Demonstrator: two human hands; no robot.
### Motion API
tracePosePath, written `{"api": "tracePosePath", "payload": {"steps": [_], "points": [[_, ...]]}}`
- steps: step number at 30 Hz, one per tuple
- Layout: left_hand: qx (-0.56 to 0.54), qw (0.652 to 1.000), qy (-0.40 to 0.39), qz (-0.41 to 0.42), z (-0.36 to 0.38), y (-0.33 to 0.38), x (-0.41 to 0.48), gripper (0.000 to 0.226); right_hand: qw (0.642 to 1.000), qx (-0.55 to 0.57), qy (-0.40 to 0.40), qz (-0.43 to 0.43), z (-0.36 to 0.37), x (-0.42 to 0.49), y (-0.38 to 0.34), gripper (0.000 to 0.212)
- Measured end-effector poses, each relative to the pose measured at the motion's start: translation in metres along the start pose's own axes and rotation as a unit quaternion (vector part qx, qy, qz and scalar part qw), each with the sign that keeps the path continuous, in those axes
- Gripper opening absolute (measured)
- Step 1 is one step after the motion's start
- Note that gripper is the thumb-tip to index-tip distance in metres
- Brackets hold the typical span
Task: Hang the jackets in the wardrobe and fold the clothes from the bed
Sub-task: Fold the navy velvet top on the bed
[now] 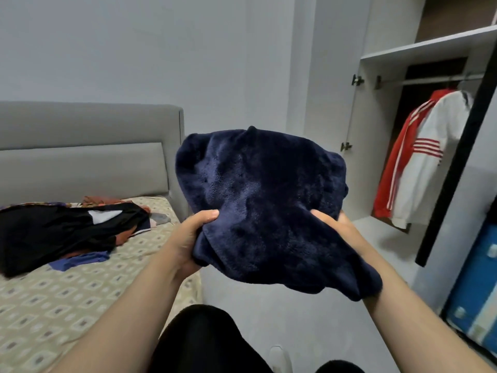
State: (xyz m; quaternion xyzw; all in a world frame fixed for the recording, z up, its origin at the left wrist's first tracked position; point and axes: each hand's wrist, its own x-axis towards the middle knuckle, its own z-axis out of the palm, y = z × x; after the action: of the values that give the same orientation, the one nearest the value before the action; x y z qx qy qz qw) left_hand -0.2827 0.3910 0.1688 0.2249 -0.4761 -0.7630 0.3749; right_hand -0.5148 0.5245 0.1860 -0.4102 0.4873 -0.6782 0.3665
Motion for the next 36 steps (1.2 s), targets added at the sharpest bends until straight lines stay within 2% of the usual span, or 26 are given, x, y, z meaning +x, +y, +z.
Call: {"api": "tracePosePath", "payload": {"steps": [2,4,7,10,14,18,21,23,26,28,29,30,31,32,34,36], "points": [[-0.004,1.0,-0.012,-0.006,0.01,-0.007,0.017,0.02,1.0,-0.018,0.015,0.0,-0.014,0.007,-0.001,0.031],[0.0,0.999,-0.027,-0.021,0.019,-0.012,0.036,0.031,0.999,-0.034,0.033,0.009,-0.029,0.019,-0.002,0.036],[-0.008,0.998,-0.035,-0.048,0.029,-0.021,0.07,0.029,0.997,-0.048,0.056,0.022,-0.051,0.043,0.003,0.039],[-0.017,0.998,-0.024,-0.063,0.035,-0.037,0.114,0.064,0.996,-0.047,0.068,0.033,-0.076,0.077,0.017,0.046],[-0.036,0.995,0.009,-0.096,0.028,-0.076,0.195,0.081,0.994,-0.035,0.076,0.064,-0.118,0.139,0.062,0.05],[-0.046,0.988,0.025,-0.147,0.014,-0.123,0.288,0.083,0.99,-0.012,0.089,0.111,-0.162,0.209,0.131,0.076],[-0.029,0.982,0.04,-0.184,0.013,-0.145,0.354,0.092,0.984,-0.002,0.11,0.141,-0.189,0.26,0.163,0.059],[-0.022,0.978,0.041,-0.206,0.021,-0.147,0.39,0.089,0.978,0.008,0.131,0.161,-0.205,0.292,0.166,0.052],[-0.013,0.973,0.04,-0.228,0.041,-0.136,0.434,0.058,0.968,0.001,0.162,0.193,-0.226,0.332,0.153,0.04],[-0.006,0.969,0.031,-0.244,0.06,-0.114,0.457,0.05,0.965,-0.009,0.163,0.207,-0.239,0.347,0.127,0.049],[-0.002,0.969,0.026,-0.247,0.071,-0.098,0.467,0.049,0.966,-0.019,0.158,0.205,-0.24,0.352,0.107,0.061],[0.001,0.969,0.017,-0.248,0.082,-0.08,0.477,0.052,0.965,-0.028,0.155,0.208,-0.24,0.36,0.084,0.082],[0.001,0.969,0.005,-0.247,0.094,-0.06,0.486,0.062,0.965,-0.029,0.151,0.211,-0.24,0.369,0.059,0.107],[0.001,0.969,-0.005,-0.246,0.106,-0.04,0.495,0.076,0.964,-0.015,0.157,0.216,-0.238,0.377,0.033,0.122],[-0.012,0.968,-0.025,-0.249,0.131,0.002,0.511,0.09,0.968,0.01,0.153,0.2,-0.236,0.395,-0.019,0.124],[-0.019,0.969,-0.038,-0.244,0.154,0.044,0.529,0.078,0.972,-0.004,0.142,0.187,-0.231,0.413,-0.076,0.114]]}}
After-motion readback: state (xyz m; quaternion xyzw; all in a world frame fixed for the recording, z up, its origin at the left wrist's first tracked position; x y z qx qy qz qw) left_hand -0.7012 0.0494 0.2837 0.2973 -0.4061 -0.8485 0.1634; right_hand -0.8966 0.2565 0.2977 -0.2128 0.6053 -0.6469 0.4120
